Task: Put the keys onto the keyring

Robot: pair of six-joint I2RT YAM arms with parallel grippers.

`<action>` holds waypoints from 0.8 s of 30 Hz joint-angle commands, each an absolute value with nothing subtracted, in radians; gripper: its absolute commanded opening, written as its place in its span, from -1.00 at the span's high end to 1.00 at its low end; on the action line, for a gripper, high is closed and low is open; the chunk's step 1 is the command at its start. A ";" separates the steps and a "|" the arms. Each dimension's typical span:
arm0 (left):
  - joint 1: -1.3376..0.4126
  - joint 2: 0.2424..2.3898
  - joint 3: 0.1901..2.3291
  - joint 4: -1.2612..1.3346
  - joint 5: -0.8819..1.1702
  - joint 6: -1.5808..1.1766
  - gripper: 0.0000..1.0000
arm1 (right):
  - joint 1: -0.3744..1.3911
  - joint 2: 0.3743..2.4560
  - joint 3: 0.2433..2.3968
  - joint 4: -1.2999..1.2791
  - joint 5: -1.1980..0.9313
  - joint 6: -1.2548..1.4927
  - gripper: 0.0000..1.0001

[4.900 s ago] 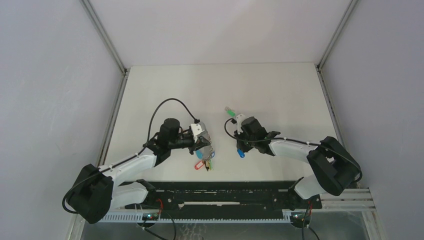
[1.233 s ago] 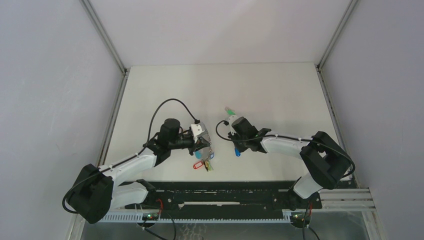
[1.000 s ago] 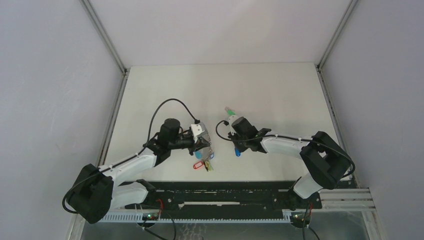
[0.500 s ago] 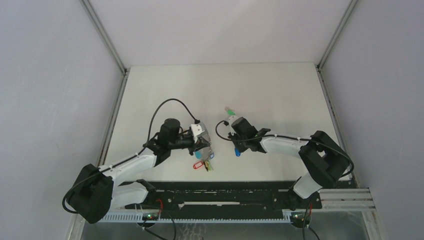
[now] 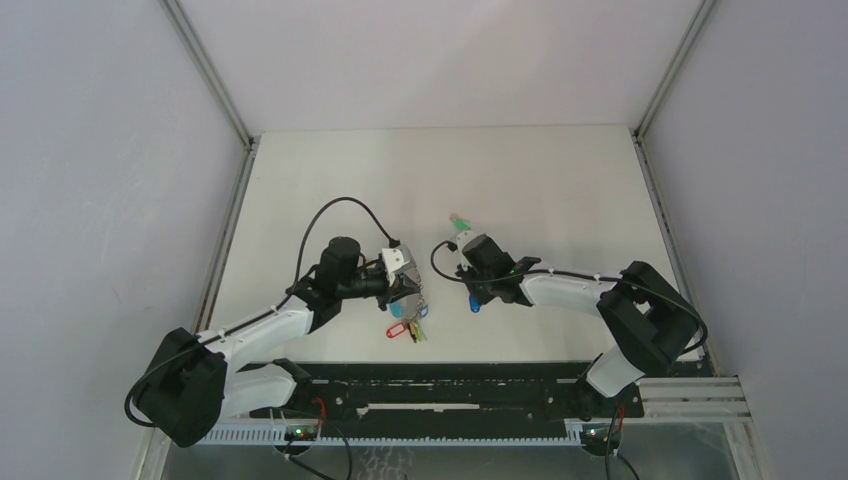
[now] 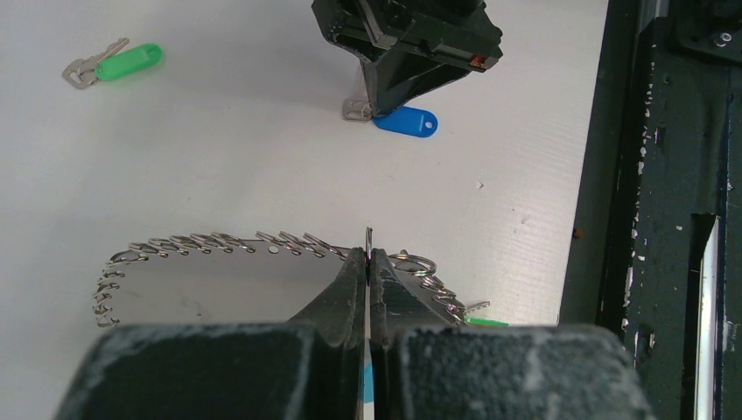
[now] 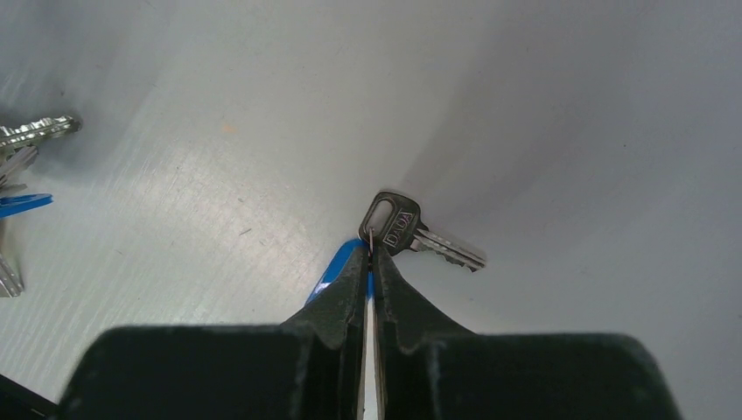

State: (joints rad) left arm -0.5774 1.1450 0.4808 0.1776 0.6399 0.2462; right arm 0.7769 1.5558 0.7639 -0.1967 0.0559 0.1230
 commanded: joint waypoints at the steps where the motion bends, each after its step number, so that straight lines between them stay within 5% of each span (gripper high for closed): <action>1: -0.572 1.112 0.504 0.238 0.664 0.234 1.00 | 0.791 1.506 0.763 -0.152 0.045 0.075 1.00; 24: -0.572 1.093 0.510 0.218 0.759 0.268 1.00 | 0.773 1.193 0.683 -0.067 -0.376 -0.400 1.00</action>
State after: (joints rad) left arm -0.5774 1.1072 0.4808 0.1761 0.6926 0.2485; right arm 0.7746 1.2175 0.6804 -0.1303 -0.2523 -0.2825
